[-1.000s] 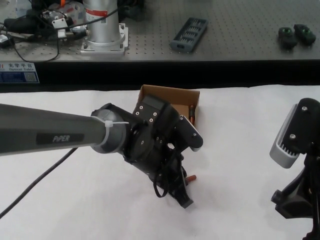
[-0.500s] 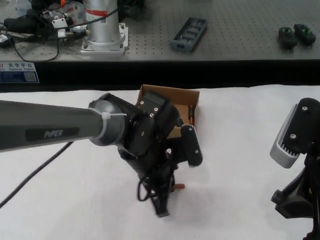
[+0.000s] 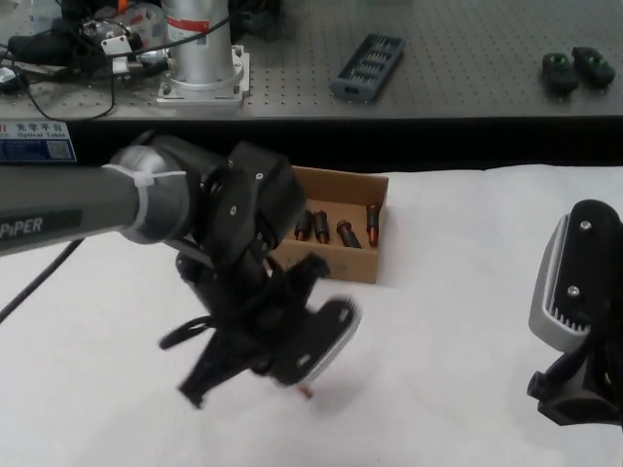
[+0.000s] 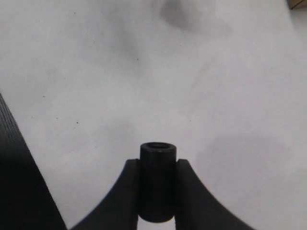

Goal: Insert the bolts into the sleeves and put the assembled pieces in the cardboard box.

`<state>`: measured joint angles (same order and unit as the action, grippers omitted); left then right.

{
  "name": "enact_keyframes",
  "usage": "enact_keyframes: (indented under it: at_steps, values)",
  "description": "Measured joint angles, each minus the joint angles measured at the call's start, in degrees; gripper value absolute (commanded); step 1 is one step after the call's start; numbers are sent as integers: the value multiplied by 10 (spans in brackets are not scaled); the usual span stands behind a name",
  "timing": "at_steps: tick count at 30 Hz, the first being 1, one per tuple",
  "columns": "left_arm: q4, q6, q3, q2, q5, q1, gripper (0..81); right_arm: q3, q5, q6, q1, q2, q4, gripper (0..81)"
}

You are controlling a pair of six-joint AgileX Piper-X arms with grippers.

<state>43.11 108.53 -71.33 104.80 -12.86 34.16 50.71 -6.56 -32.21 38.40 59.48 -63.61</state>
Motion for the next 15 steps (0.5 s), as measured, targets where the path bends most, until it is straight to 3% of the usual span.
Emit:
enact_keyframes:
  at_steps: [9,15]
  values:
    - [46,342,33,0,-2,0,6,0,0,-8,0,0,0,19]
    - [29,369,67,-4,-11,-6,6,0,0,-8,0,0,8,19]
